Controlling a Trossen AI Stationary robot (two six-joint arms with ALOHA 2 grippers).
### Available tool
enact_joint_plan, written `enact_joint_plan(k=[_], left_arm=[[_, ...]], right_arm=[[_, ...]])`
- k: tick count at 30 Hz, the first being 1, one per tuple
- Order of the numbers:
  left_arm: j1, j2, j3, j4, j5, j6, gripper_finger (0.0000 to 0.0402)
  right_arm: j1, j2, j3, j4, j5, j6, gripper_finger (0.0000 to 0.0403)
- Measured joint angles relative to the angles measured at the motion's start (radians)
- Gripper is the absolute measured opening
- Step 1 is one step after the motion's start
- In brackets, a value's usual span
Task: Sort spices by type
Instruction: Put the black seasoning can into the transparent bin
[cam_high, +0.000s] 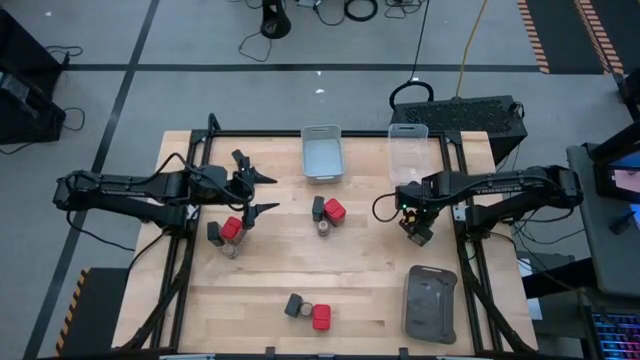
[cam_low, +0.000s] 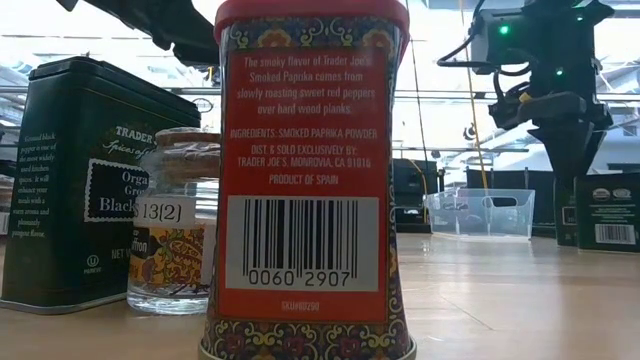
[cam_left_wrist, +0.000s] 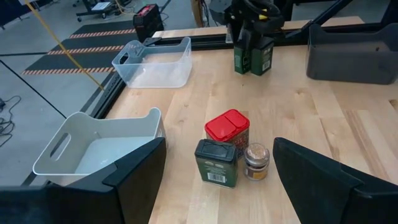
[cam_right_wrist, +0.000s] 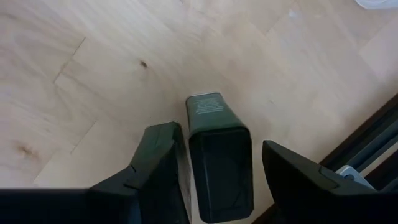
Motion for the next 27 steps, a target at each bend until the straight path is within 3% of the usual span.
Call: enact_joint_plan(k=[16, 27], left_arm=[[0.000, 0.000, 0.000, 0.000, 0.000, -0.002, 0.0301], [0.000, 0.000, 0.000, 0.000, 0.021, -0.008, 0.0301]], right_arm=[[0.021, 0.000, 0.000, -0.051, 0.007, 0.010, 0.0217], [0.020, 0.000, 0.000, -0.051, -0.016, 0.009, 0.0129]])
